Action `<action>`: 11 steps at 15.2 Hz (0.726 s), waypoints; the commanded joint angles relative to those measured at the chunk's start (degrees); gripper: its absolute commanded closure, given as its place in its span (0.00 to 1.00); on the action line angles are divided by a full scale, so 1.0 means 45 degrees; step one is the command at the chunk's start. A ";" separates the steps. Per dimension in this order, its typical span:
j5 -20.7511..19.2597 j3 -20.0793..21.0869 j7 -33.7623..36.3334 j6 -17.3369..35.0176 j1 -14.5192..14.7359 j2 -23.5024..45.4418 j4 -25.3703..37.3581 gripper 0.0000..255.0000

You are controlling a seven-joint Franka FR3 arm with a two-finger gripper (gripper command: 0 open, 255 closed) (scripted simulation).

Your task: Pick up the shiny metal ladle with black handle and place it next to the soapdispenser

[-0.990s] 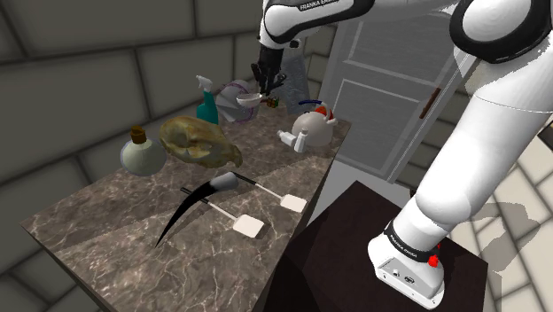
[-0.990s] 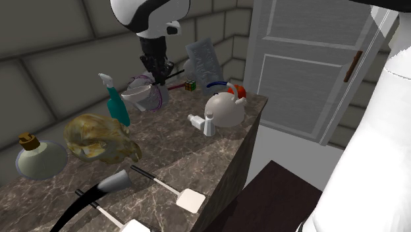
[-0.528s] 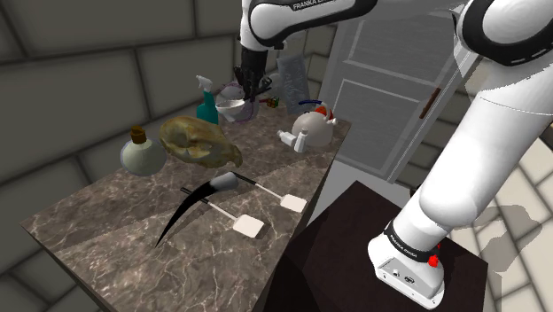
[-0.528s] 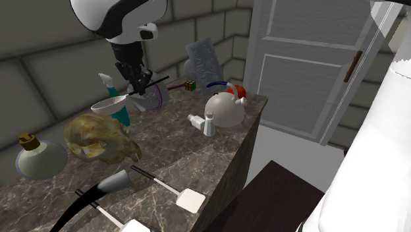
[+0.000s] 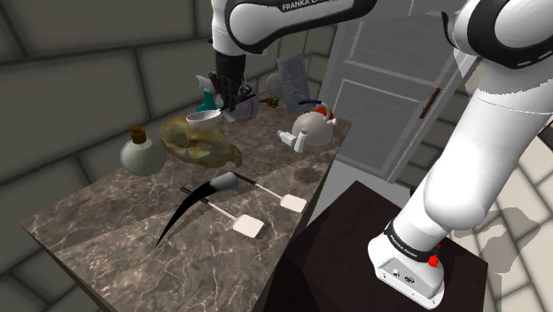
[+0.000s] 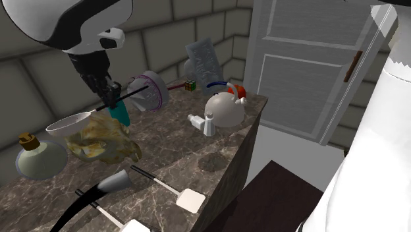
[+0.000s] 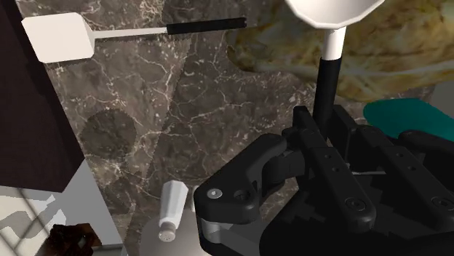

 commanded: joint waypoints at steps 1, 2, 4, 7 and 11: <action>-0.0168 0.0245 0.0684 -0.0096 0.0374 0.0235 0.0222 1.00; -0.0250 0.0357 0.0994 -0.0185 0.0562 0.0361 0.0384 1.00; -0.0427 0.0575 0.1614 -0.0383 0.0949 0.0653 0.0757 1.00; -0.0731 0.0879 0.2532 -0.0727 0.1560 0.1188 0.1445 1.00; -0.1194 0.1202 0.3712 -0.1286 0.2472 0.2080 0.2619 1.00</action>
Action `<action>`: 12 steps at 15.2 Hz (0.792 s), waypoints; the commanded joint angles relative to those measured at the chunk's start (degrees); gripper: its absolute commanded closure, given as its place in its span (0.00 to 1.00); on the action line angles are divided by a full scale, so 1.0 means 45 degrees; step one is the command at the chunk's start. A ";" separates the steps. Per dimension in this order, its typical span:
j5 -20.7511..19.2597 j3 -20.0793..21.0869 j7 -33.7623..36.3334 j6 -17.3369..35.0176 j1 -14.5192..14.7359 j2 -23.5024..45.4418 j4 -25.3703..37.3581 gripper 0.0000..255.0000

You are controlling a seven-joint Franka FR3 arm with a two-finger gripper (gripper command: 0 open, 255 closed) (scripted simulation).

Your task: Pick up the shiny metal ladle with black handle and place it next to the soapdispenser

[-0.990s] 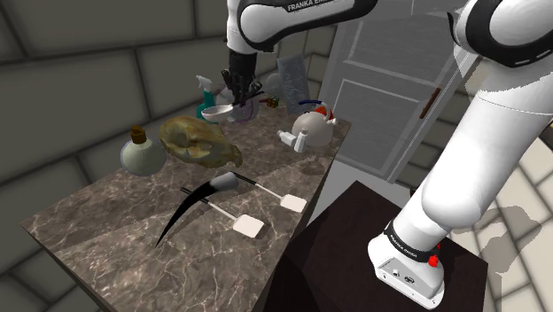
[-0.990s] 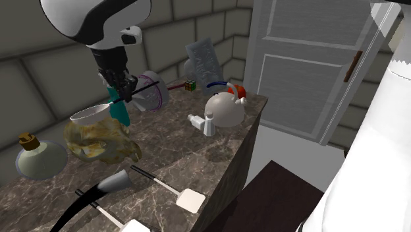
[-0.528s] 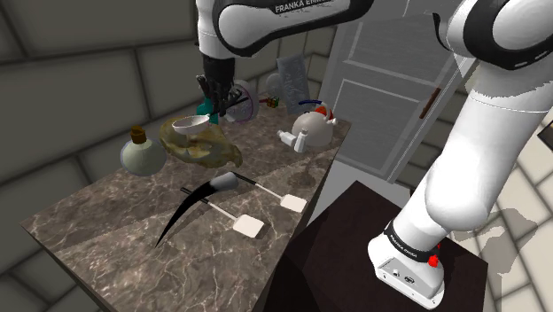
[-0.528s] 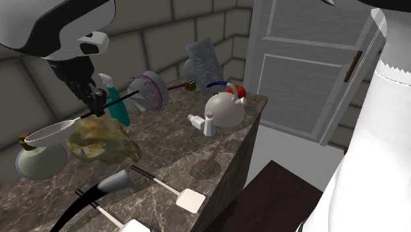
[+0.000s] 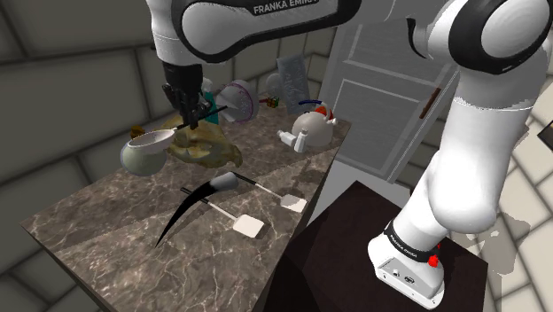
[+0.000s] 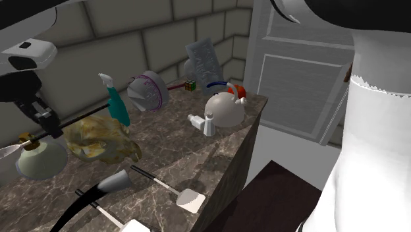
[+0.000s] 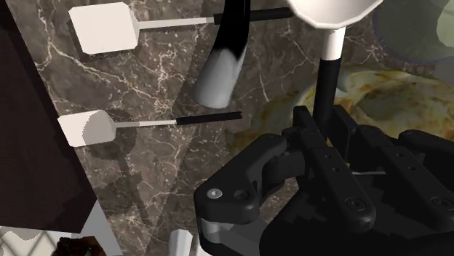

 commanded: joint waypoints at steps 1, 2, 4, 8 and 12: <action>-0.0242 0.0146 0.0609 -0.0230 0.0475 0.0452 0.0542 1.00; -0.0371 0.0210 0.0886 -0.0400 0.0726 0.0722 0.0908 1.00; -0.0634 0.0305 0.1416 -0.0768 0.1265 0.1300 0.1712 1.00; -0.1180 0.0401 0.2359 -0.1646 0.2470 0.2641 0.3668 1.00; -0.1474 0.0378 0.2825 -0.1845 0.3112 0.3428 0.4536 1.00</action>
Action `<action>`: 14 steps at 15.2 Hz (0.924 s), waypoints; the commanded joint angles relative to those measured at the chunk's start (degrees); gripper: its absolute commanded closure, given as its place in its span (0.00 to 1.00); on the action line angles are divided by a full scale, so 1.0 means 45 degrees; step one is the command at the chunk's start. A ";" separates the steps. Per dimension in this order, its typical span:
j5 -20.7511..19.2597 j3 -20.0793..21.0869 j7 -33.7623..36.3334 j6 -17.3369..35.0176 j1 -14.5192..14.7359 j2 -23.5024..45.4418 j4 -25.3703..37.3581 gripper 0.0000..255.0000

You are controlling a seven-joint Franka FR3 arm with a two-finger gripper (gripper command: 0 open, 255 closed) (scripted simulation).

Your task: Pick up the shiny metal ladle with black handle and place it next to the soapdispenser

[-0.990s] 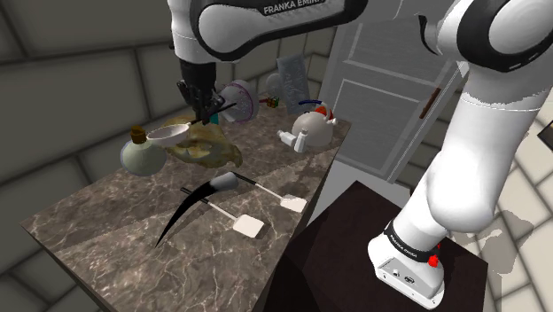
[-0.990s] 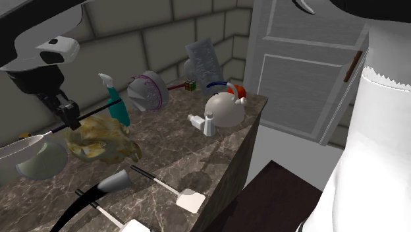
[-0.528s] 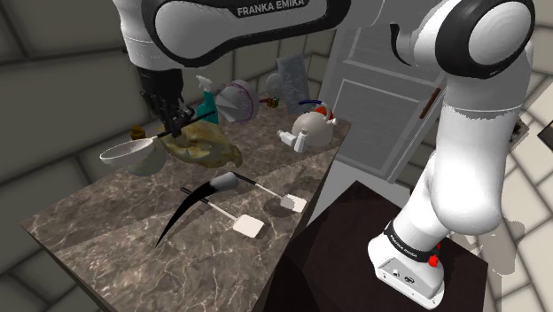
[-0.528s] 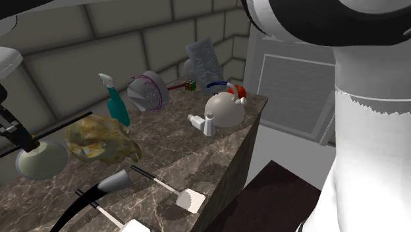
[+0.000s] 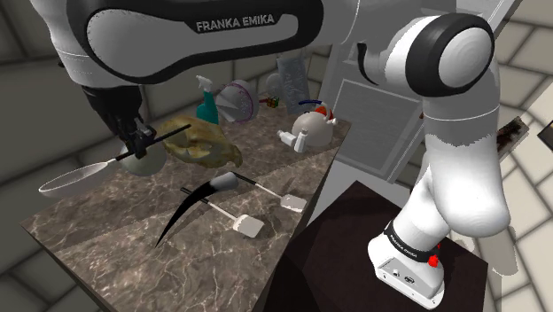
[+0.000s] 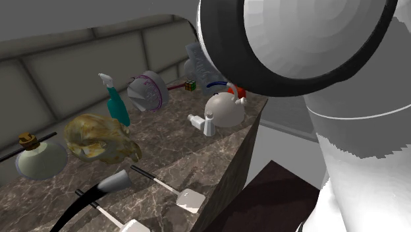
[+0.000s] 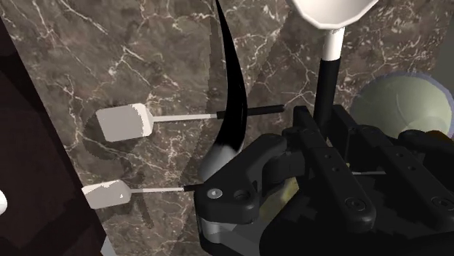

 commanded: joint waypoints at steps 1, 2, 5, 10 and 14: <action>-0.0045 -0.0013 0.0114 0.0224 0.0029 0.0073 -0.0174 1.00; -0.0057 -0.0019 0.0149 0.0387 0.0006 0.0078 -0.0338 1.00; -0.0105 -0.0042 0.0254 0.0863 -0.0054 0.0116 -0.0797 1.00; -0.0214 -0.0096 0.0432 0.1619 -0.0121 0.0243 -0.1462 1.00; -0.0325 -0.0152 0.0579 0.2192 -0.0150 0.0396 -0.1912 1.00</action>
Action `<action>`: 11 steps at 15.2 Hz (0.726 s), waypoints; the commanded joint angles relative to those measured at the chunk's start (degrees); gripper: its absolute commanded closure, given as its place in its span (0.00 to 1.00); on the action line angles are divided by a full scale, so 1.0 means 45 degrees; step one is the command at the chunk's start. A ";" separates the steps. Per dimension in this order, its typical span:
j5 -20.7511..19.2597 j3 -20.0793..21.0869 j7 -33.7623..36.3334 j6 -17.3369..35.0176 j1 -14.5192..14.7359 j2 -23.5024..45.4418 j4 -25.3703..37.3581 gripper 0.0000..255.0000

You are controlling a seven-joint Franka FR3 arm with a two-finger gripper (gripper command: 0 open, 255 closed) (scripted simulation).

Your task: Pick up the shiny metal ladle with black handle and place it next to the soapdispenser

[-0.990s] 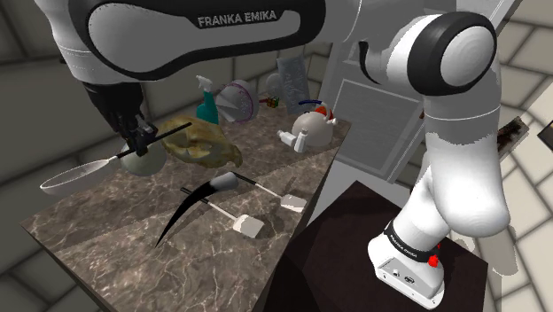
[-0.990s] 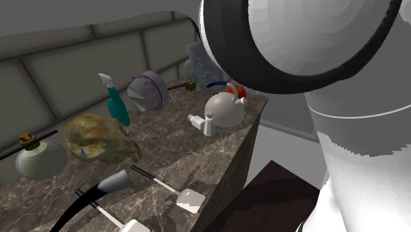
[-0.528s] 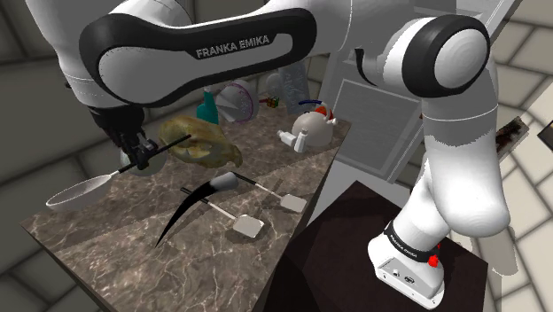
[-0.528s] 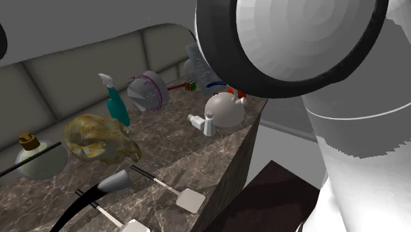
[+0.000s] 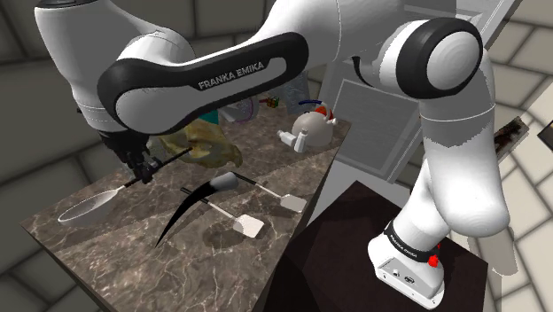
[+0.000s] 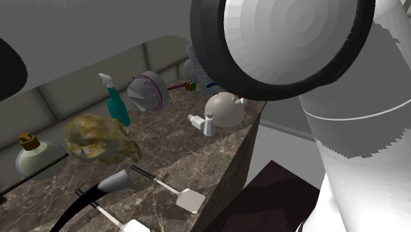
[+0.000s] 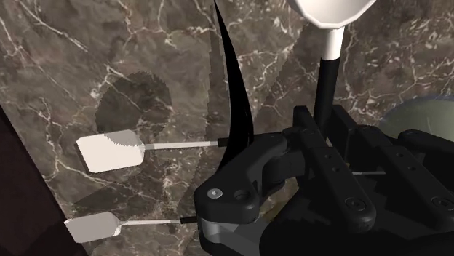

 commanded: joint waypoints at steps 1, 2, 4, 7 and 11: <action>-0.0060 -0.0031 0.0066 0.0271 -0.0010 0.0087 -0.0189 1.00; -0.0092 -0.0048 0.0104 0.0409 -0.0013 0.0134 -0.0287 1.00; -0.0158 -0.0084 0.0179 0.0680 -0.0015 0.0237 -0.0472 1.00; -0.0266 -0.0144 0.0294 0.1076 -0.0011 0.0408 -0.0720 1.00; -0.0422 -0.0234 0.0450 0.1586 0.0009 0.0668 -0.0999 1.00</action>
